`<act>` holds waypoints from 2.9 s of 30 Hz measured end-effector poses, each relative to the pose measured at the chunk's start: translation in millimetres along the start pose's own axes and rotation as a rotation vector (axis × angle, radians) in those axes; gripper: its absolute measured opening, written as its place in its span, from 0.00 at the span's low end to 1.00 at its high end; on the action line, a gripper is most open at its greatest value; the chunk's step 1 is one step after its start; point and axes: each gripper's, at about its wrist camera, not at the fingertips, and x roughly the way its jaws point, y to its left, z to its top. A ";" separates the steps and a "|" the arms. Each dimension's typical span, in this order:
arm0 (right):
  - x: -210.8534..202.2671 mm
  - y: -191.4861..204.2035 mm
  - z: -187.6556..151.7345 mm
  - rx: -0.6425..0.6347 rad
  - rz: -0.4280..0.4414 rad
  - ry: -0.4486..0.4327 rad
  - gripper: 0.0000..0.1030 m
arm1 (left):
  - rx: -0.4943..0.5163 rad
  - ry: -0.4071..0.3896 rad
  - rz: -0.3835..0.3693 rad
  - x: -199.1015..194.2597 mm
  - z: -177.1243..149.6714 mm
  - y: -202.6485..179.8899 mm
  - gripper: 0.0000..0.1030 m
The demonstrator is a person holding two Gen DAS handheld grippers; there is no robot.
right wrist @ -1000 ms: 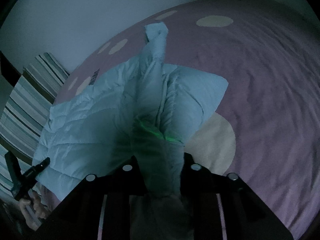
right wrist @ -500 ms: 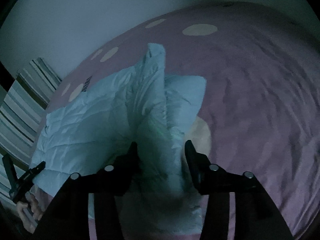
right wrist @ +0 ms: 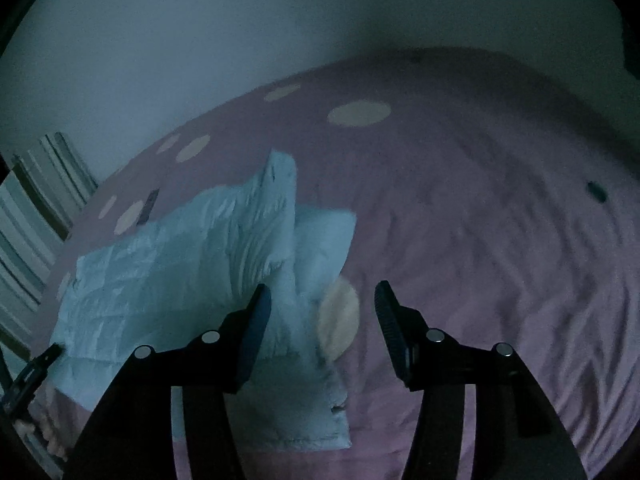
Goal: Fold large clothes
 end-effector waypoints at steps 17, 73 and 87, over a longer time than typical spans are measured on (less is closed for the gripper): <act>23.9 113.3 -17.1 -0.175 0.160 0.077 0.48 | -0.016 0.024 0.011 1.8 -0.3 15.1 0.76; 103.2 208.3 -73.8 -0.382 0.058 0.163 0.43 | -0.083 0.169 -0.267 55.6 64.7 1.0 0.13; 103.0 203.7 -60.9 -0.368 0.088 0.209 0.44 | 0.080 0.017 -0.241 -28.2 69.8 -89.8 0.12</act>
